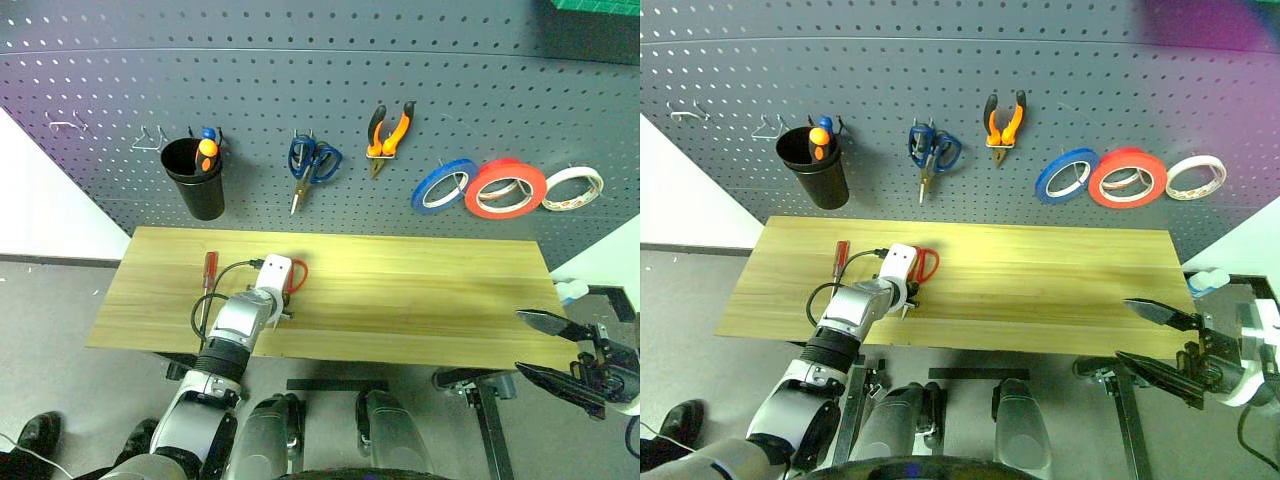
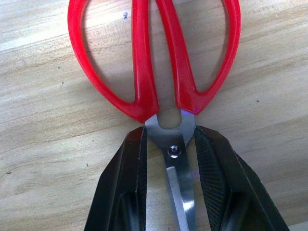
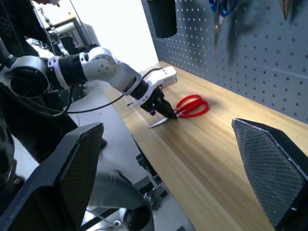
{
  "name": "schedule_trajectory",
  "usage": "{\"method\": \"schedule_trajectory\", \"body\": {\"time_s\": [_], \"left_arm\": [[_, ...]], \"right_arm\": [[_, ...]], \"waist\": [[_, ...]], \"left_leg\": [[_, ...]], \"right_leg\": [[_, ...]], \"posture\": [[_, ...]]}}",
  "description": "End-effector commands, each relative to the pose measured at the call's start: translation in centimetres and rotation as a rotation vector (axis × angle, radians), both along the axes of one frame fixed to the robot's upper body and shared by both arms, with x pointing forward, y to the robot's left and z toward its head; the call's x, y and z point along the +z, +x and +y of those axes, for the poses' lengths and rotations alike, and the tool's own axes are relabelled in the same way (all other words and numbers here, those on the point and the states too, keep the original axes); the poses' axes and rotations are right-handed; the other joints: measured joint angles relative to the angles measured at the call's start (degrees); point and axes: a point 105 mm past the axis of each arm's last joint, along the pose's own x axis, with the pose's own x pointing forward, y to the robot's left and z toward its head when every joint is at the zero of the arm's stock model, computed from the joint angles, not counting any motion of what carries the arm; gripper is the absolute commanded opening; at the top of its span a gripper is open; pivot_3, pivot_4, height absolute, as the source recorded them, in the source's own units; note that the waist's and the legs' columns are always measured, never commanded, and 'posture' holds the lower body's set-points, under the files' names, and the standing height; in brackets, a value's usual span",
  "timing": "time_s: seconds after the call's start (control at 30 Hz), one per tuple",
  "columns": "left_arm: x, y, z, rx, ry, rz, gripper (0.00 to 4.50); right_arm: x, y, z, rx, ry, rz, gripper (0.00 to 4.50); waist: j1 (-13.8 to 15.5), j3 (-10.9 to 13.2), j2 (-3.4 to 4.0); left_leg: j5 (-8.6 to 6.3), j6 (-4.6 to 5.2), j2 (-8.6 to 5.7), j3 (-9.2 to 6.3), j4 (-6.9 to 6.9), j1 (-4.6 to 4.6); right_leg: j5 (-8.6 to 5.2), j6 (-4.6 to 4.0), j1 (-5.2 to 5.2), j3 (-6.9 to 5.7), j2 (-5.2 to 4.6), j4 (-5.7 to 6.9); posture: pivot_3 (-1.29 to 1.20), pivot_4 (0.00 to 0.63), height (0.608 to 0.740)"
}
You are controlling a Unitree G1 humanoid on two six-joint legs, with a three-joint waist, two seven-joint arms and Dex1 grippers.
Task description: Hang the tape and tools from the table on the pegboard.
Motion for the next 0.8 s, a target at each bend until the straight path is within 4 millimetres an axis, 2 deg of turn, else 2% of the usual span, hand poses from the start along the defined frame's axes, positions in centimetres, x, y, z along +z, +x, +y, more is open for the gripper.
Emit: {"method": "schedule_trajectory", "body": {"time_s": [0.03, 0.3, 0.53, 0.67, 0.8], "left_arm": [[-0.9, -0.9, 0.2, -0.01, 0.018, -0.016, 1.1], [2.0, -1.7, -0.9, -0.149, -0.013, -0.244, 1.1], [4.2, -1.5, 0.0, -0.159, -0.012, -0.387, 1.1], [5.4, -2.3, -1.3, -0.249, -0.051, -0.463, 1.1], [6.1, -2.4, -1.0, -0.283, -0.002, -0.533, 1.1]], "right_arm": [[0.7, -0.4, -0.5, 0.018, -0.004, -0.042, 4.5], [0.7, -0.6, 1.2, 0.078, 0.029, -0.028, 4.5], [0.7, 0.0, 1.5, 0.089, 0.043, -0.039, 4.5], [0.1, -0.2, 1.8, 0.089, 0.032, -0.049, 4.5], [-0.1, -0.1, 2.0, 0.089, 0.028, -0.058, 4.5]], "waist": [[-0.01, -0.02, 0.05], [-0.02, -0.13, 0.26], [0.14, -0.15, 0.29], [0.12, -0.2, 0.33], [0.11, -0.21, 0.34]], "left_leg": [[0.0, 0.0, 0.0, 0.0, -0.01, 0.0], [-0.01, -0.02, 0.01, 0.0, 0.02, -0.2], [0.0, -0.01, -0.03, 0.0, 0.02, -0.25], [0.0, 0.0, -0.05, 0.01, 0.02, -0.26], [0.01, 0.0, -0.06, 0.03, 0.07, -0.26]], "right_leg": [[0.0, 0.0, 0.0, 0.0, 0.0, 0.0], [0.01, -0.01, -0.2, 0.01, -0.03, 0.02], [0.01, -0.02, -0.26, 0.01, -0.1, 0.01], [0.01, -0.01, -0.25, 0.0, -0.1, 0.01], [0.02, 0.0, -0.25, -0.01, -0.1, 0.06]], "posture": [[-0.26, 0.204, 0.74], [-0.24, 0.187, 0.74], [-0.23, 0.173, 0.74], [-0.22, 0.164, 0.74], [-0.22, 0.156, 0.74]]}}
